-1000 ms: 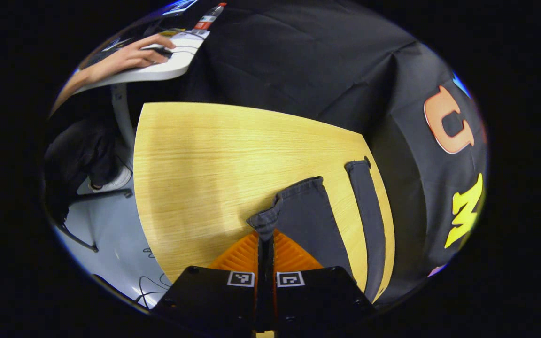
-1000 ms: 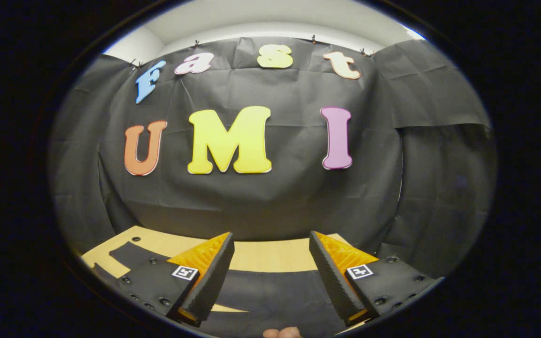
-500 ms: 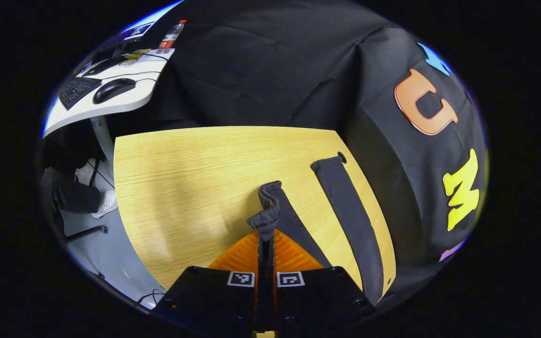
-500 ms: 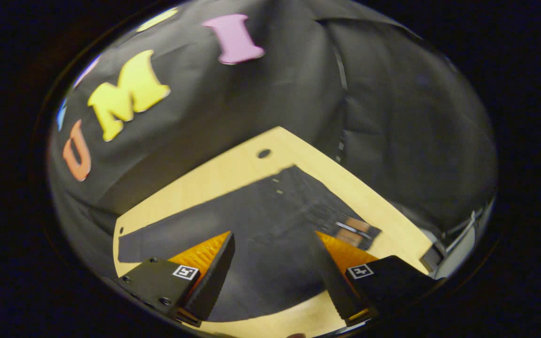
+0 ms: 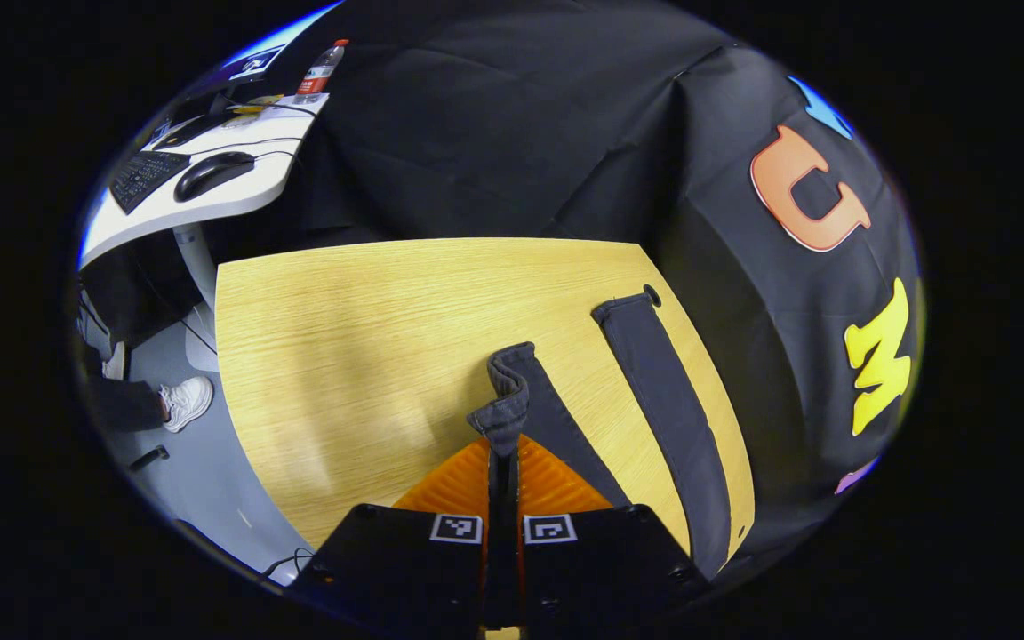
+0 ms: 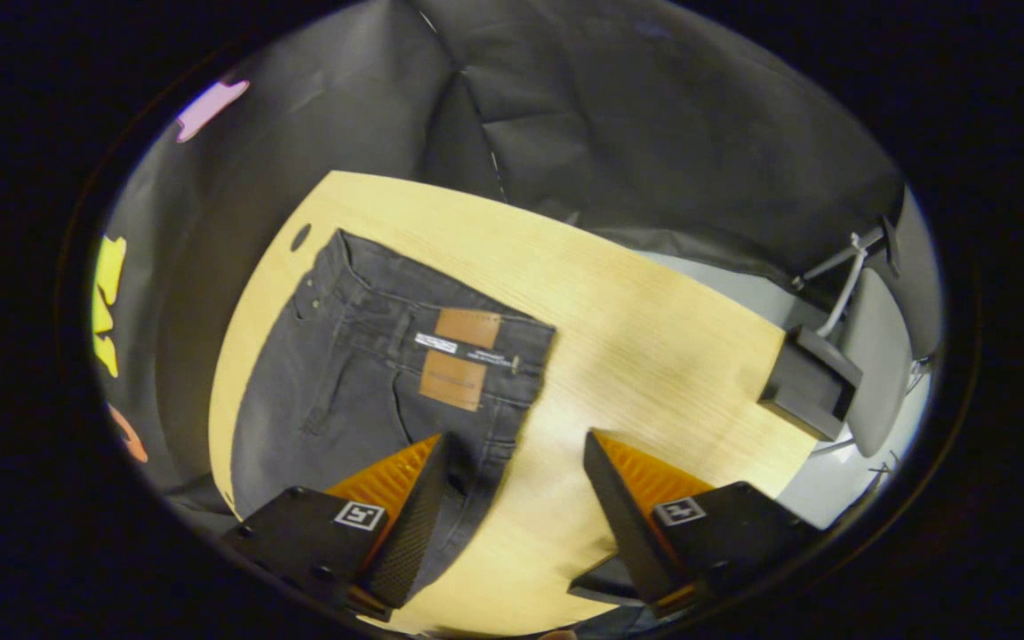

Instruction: Grasp the waist and the cuffs of the jeans and fold them to make the two legs overlap; first hold the waist and fold one-third of the jeans toward the cuffs, then hold the cuffs and fold the remaining one-third in the same direction to finish folding.

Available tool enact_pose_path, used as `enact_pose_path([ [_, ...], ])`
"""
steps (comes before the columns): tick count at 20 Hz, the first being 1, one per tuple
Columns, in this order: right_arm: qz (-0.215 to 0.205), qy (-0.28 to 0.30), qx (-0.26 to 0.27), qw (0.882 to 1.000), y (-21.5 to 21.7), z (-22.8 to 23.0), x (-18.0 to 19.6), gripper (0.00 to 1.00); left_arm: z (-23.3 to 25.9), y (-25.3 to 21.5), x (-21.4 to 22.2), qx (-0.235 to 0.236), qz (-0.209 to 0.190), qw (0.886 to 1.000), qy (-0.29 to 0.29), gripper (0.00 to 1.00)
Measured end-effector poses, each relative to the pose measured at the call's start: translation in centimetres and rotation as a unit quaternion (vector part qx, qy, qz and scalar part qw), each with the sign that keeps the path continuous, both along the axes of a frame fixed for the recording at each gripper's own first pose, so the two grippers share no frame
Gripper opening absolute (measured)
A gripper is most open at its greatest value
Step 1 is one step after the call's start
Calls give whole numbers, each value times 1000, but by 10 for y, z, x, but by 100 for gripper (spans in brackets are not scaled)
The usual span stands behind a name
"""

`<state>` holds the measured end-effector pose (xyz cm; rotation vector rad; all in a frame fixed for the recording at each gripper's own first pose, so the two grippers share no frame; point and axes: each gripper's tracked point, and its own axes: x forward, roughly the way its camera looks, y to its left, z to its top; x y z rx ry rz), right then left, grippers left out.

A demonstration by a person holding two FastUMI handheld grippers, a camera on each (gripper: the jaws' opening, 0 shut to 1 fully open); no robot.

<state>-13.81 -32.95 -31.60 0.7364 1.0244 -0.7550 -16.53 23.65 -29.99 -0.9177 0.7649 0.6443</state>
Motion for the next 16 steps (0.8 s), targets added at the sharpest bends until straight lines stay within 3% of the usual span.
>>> enact_pose_path([
  [2,19,0,-7,1000,-3,-3,12,84,-1,-1,1,-4,0,1000,0,3],
  [5,21,19,1,1000,-1,-11,16,42,2,-2,4,-7,0,1000,-2,3],
  [6,24,15,-7,1000,0,-5,14,33,4,-1,5,-7,0,1000,-3,3],
  [7,29,24,-8,999,-3,-9,13,35,4,0,7,-9,0,1000,-5,3],
  [9,19,14,-6,1000,-4,-11,18,11,4,0,8,-14,1,1000,-5,3],
  [13,11,-13,15,1000,-3,0,22,11,5,7,11,-24,17,1000,0,3],
  [16,9,-72,62,995,7,27,40,11,11,11,21,-45,32,998,-1,3],
])
